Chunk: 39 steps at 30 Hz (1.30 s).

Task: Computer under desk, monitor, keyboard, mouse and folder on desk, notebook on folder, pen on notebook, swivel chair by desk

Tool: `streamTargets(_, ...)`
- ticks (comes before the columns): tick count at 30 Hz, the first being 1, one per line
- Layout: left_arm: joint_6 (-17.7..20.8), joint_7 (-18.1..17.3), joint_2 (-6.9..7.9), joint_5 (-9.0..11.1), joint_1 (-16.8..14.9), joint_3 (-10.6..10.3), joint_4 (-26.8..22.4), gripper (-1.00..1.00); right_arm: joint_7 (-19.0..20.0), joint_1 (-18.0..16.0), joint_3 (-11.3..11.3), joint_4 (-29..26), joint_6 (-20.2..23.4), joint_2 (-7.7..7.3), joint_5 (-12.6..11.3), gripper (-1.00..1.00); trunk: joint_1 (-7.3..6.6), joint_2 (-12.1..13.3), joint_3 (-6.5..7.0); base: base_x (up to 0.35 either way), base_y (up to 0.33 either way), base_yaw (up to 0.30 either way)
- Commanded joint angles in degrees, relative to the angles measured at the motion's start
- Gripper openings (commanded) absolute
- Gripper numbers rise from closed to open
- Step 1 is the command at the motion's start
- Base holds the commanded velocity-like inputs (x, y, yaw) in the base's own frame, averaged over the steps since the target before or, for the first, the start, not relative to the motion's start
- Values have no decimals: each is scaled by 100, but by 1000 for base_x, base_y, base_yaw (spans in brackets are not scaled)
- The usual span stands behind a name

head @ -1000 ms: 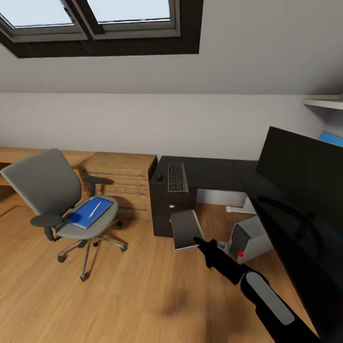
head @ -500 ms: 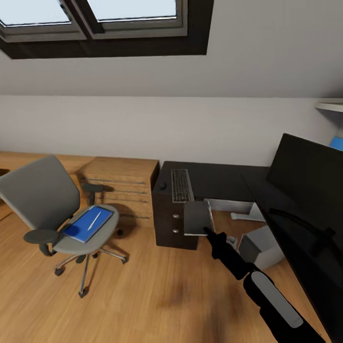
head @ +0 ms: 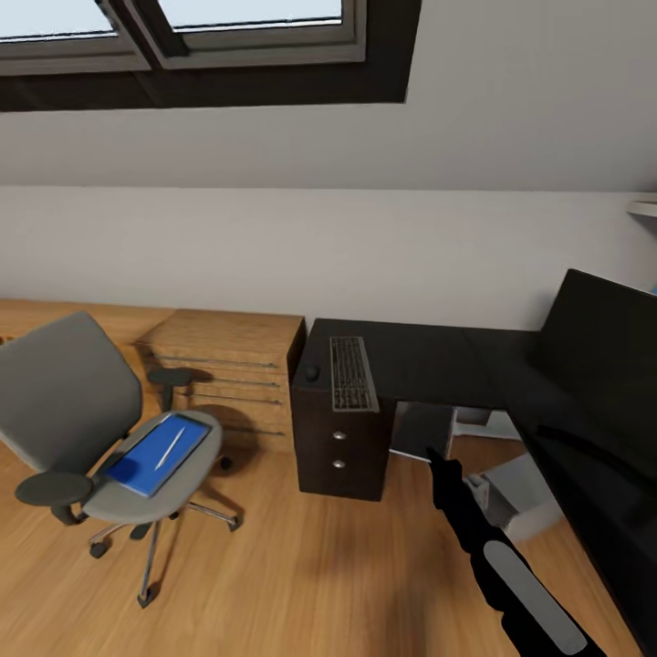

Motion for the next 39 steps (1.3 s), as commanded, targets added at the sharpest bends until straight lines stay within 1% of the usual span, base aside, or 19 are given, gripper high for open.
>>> streamTargets(1, -36, 33, 5, 60, -1, -27, -7, 100, 10, -6, 22, 26, -50, -8, -64, -100, 4, -4, -5, 323, -126, 0)
streamTargets(9, -22, 25, -9, 52, -1, -44, -3, 100, -35, -7, -95, 147, -54, -8, -65, -100, 4, -4, -5, 305, -171, 0)
streamTargets(16, -19, 19, -5, 44, -1, -46, -3, 100, -36, -6, -103, 190, -44, -8, -65, -100, 4, -4, -5, 273, -185, 0)
streamTargets(29, -27, 15, -2, 43, -1, -38, -2, 100, -2, -7, -91, 223, -17, -8, -73, -100, 4, -4, -5, 303, 50, 0)
streamTargets(39, -27, 15, -10, 34, -1, -44, -7, 100, 3, -7, -69, 195, -15, -14, -77, -100, 4, -4, -5, 33, 7, 0)
